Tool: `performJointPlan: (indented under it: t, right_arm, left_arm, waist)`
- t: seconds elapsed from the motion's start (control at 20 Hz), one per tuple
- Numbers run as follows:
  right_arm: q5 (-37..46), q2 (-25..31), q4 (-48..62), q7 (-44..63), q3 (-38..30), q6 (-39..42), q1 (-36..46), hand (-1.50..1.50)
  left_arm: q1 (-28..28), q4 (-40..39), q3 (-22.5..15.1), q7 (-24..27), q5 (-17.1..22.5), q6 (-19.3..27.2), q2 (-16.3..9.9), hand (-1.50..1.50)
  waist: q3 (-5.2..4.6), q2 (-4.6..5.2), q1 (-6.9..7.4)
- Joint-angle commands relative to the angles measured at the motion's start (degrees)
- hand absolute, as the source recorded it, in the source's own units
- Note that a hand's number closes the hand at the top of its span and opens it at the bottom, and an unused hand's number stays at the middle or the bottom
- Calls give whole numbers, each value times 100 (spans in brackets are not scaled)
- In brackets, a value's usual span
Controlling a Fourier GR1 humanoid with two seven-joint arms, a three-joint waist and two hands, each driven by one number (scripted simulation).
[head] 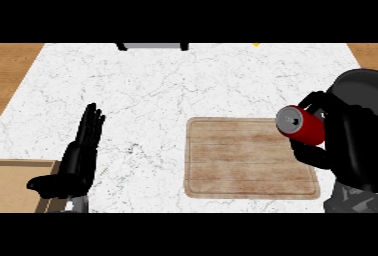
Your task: Pick the can from the cutting board and place it in the pot
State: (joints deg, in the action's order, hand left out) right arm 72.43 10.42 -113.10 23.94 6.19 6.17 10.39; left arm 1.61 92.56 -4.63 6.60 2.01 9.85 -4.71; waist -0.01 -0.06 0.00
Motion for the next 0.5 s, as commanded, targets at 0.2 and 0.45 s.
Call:
performJointPlan:
  t: [0.2, 0.45]
  right_arm:
    - [-857, 682, 1102, -609, -1649, -224, 581, 150]
    - [-1148, 1052, 1901, -1282, -2231, -714, 396, 150]
  left_arm:
    - [-147, -517, -58, 347, -196, 49, 211, 0]
    - [-166, -215, -75, 155, -204, 92, 266, 0]
  waist:
    - [2, 19, 7]
    - [3, 11, 10]
